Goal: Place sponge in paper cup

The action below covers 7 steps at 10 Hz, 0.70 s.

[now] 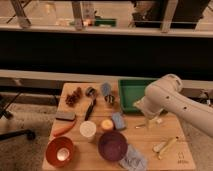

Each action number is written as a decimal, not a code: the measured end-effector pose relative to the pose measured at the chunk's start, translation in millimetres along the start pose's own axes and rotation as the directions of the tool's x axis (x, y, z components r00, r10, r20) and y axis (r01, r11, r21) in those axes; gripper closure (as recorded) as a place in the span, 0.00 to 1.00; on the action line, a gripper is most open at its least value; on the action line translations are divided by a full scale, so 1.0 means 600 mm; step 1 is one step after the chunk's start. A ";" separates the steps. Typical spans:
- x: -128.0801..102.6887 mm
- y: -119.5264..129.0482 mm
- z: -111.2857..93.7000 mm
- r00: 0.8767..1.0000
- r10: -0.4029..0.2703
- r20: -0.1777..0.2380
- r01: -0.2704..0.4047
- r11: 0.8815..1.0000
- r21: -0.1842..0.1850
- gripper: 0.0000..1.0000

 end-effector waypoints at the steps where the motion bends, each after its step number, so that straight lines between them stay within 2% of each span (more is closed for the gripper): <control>1: -0.006 -0.005 0.005 1.000 -0.021 0.004 0.021 1.000 0.005 0.20; 3: -0.012 -0.012 0.014 0.999 -0.051 0.007 0.051 0.999 0.014 0.20; 7: -0.063 -0.032 0.039 0.988 -0.151 0.013 0.151 0.988 0.034 0.20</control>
